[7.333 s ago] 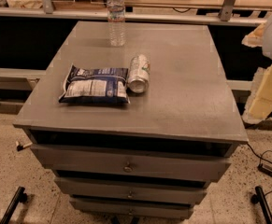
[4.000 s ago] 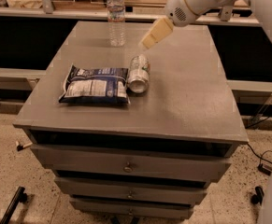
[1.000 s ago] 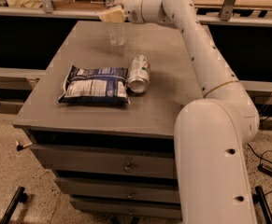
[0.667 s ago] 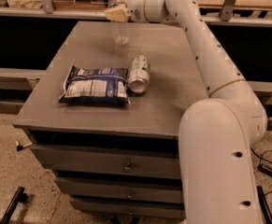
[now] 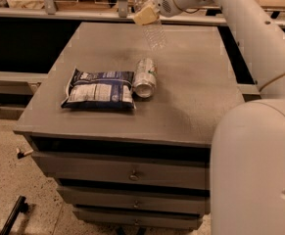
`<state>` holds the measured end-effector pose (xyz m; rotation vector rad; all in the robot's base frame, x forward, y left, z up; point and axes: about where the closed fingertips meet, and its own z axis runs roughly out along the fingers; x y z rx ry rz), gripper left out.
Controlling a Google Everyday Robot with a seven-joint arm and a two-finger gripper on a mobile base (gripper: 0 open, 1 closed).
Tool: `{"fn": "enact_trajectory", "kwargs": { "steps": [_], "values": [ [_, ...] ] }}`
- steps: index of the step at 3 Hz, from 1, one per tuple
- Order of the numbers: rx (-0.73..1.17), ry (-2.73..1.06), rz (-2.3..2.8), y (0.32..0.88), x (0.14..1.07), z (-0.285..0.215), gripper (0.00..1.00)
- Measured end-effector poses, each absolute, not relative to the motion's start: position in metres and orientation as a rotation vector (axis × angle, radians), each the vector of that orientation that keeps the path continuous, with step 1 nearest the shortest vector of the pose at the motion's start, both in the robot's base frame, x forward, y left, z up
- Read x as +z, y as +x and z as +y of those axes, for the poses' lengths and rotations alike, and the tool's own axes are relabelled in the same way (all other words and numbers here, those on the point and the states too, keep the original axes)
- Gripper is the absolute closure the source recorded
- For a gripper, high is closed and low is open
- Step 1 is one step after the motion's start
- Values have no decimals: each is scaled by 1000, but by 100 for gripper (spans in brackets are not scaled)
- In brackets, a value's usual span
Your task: Knock water bottle over
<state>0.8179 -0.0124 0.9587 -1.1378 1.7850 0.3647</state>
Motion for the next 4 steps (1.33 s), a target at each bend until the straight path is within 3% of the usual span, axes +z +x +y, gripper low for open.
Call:
{"fn": "enact_trajectory", "kwargs": {
  "steps": [3,4],
  "values": [
    [212,-1627,2090,748,923,5,100],
    [135,-1773,2180,717,901,8,84]
  ]
}}
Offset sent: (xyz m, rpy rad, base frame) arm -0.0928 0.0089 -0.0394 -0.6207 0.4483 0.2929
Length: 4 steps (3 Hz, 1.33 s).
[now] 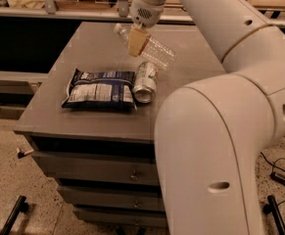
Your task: Knock water bottle over
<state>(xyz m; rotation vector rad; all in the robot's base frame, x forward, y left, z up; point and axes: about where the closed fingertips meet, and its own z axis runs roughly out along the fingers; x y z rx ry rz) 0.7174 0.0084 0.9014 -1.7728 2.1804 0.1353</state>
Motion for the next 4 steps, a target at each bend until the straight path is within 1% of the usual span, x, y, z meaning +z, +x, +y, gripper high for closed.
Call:
{"fn": "enact_trajectory", "kwargs": {
  "steps": [2,3,4],
  "values": [
    [34,-1793,2219,707,884,12,37],
    [14,-1787,2245,706,863,17,6],
    [17,-1794,2266,705,852,18,0]
  ]
}}
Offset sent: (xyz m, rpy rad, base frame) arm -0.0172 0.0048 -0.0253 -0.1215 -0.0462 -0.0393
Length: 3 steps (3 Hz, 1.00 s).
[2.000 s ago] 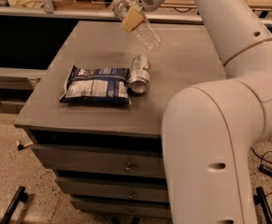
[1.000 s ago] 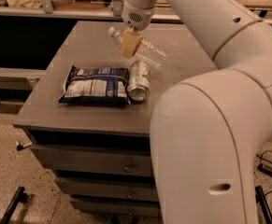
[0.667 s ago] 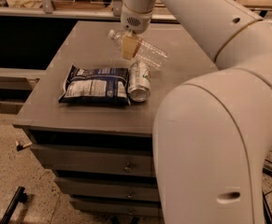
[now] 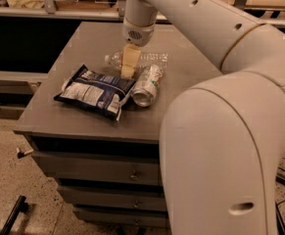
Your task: Knock water bottle over
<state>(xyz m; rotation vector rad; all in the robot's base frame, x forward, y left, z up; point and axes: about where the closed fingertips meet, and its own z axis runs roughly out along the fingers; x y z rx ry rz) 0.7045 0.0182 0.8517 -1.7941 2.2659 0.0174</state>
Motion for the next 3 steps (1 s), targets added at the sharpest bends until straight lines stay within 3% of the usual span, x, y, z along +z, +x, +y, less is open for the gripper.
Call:
{"fn": "enact_trajectory", "kwargs": {
  "steps": [3],
  "values": [
    [140,-1617,2193,697,881,-14,0]
  ]
}}
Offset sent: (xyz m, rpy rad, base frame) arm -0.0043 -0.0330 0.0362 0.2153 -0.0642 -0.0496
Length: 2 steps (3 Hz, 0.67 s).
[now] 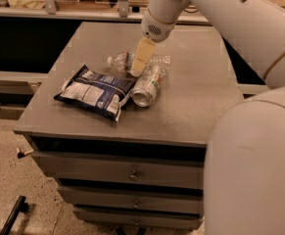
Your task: Knock water bottle over
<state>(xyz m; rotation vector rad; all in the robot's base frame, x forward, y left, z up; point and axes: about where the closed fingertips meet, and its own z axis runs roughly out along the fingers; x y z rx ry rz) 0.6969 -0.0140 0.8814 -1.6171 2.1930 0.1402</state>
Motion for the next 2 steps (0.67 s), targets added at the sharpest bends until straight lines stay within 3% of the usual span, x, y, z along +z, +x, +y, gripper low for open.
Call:
{"fn": "enact_trajectory", "kwargs": {
  "steps": [2],
  "values": [
    [212,-1306,2108,679,947,-93,0]
  ]
}}
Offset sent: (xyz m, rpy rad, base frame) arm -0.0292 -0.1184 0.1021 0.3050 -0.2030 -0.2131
